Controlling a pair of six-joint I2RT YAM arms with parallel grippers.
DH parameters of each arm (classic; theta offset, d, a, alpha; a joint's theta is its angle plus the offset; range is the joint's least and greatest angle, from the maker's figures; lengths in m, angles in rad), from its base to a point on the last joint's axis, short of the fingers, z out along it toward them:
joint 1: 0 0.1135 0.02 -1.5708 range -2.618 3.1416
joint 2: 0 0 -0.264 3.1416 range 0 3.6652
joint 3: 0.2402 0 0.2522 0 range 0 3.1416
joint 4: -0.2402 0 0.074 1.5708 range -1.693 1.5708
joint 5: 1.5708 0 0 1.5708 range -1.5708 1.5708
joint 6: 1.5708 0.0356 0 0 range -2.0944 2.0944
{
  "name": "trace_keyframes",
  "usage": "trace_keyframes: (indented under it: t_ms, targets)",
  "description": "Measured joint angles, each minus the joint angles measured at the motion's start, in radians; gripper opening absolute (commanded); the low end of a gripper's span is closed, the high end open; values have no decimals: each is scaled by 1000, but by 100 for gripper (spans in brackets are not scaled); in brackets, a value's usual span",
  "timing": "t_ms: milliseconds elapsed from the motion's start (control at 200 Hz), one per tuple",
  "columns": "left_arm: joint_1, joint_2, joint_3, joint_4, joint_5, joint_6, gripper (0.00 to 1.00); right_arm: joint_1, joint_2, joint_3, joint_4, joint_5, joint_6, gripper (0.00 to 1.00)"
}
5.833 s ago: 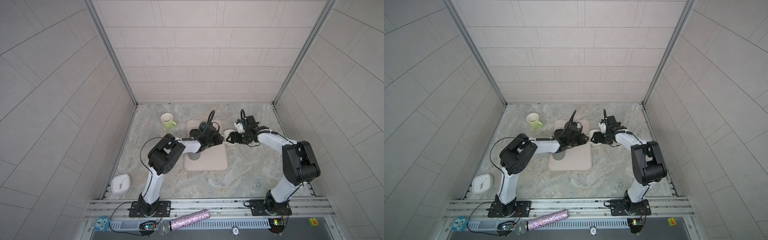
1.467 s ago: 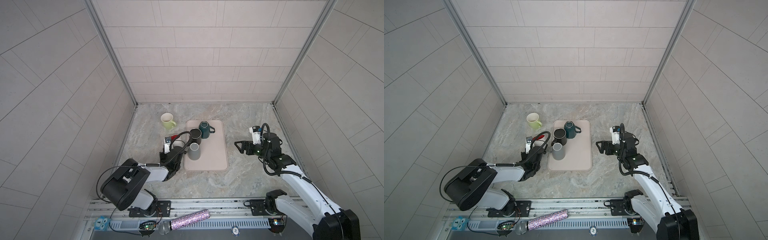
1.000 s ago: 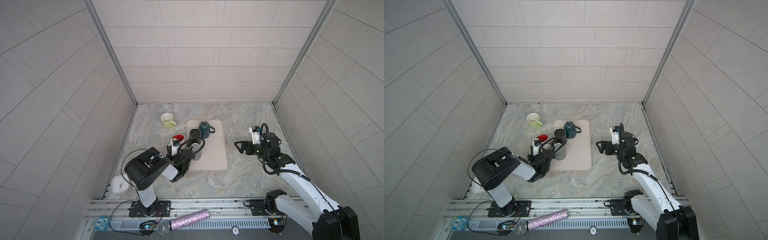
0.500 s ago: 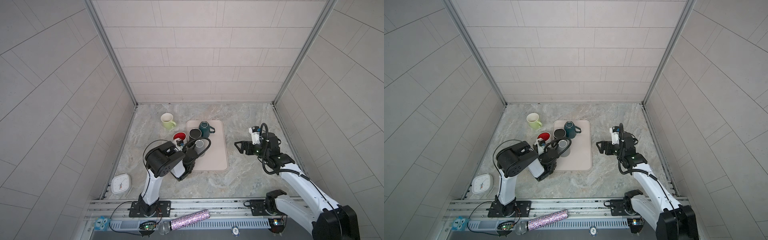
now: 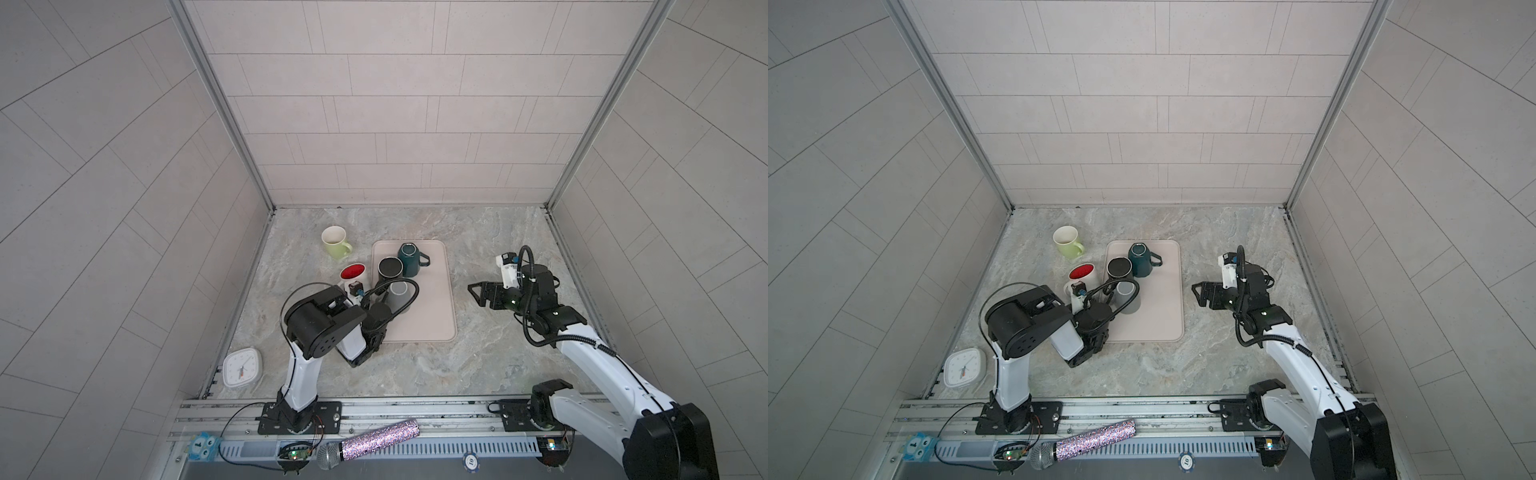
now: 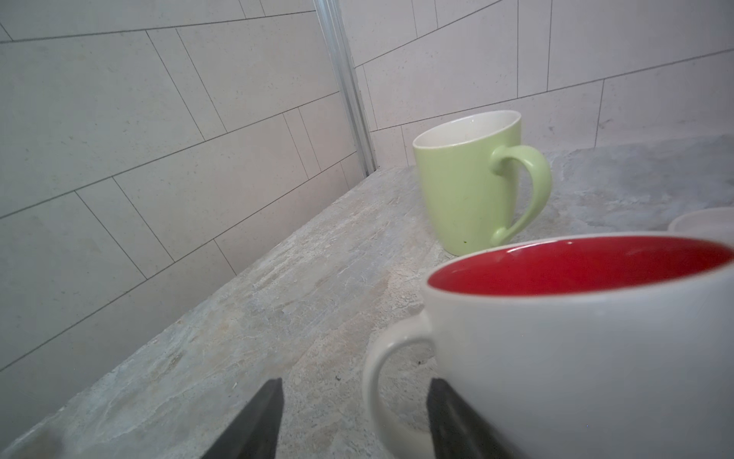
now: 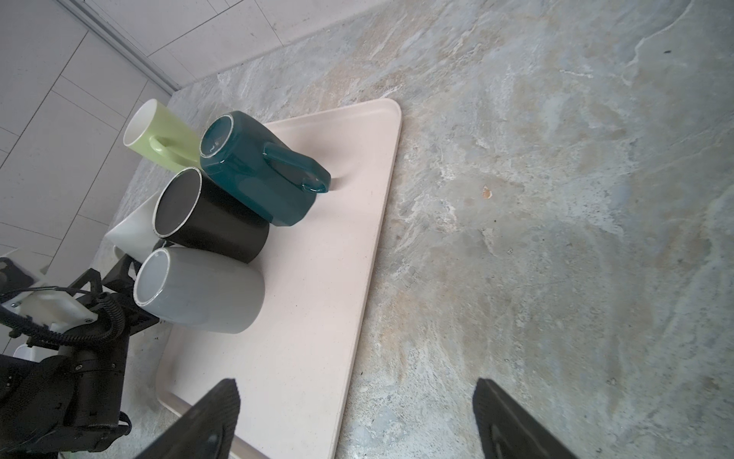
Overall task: Turn the mug right side up
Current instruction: Place the mug at the middle-left of the table, then move the mug to the tray.
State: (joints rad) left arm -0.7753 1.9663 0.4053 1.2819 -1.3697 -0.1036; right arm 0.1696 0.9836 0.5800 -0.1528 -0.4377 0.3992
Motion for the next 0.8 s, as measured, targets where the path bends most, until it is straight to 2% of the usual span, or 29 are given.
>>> trace_keyframes:
  t_ms: [70, 335, 510, 565, 610, 660, 701, 801]
  targets:
    - [-10, -20, -3, 4, 13, 12, 100, 2, 0, 0, 0, 0, 0, 94]
    - [-75, -83, -22, 8, 26, 52, 100, 14, -6, 0, -8, 1, -11, 94]
    - [-190, -284, -61, -44, 22, 117, 100, 37, -10, 2, -21, 0, -27, 97]
    - [-225, -401, -50, -180, 34, 99, 100, 50, -10, 5, -24, 1, -31, 97]
    - [-237, -517, -14, -393, 72, 0, 100, 61, -10, 5, -22, 0, -31, 97]
    - [-208, -646, 66, -676, 148, -129, 100, 72, -10, 5, -21, 0, -30, 97]
    - [-169, -726, 128, -836, 208, -207, 100, 80, -11, 5, -16, 1, -29, 97]
    - [-104, -855, 175, -1007, 263, -287, 100, 98, -25, -2, 13, 2, -21, 97]
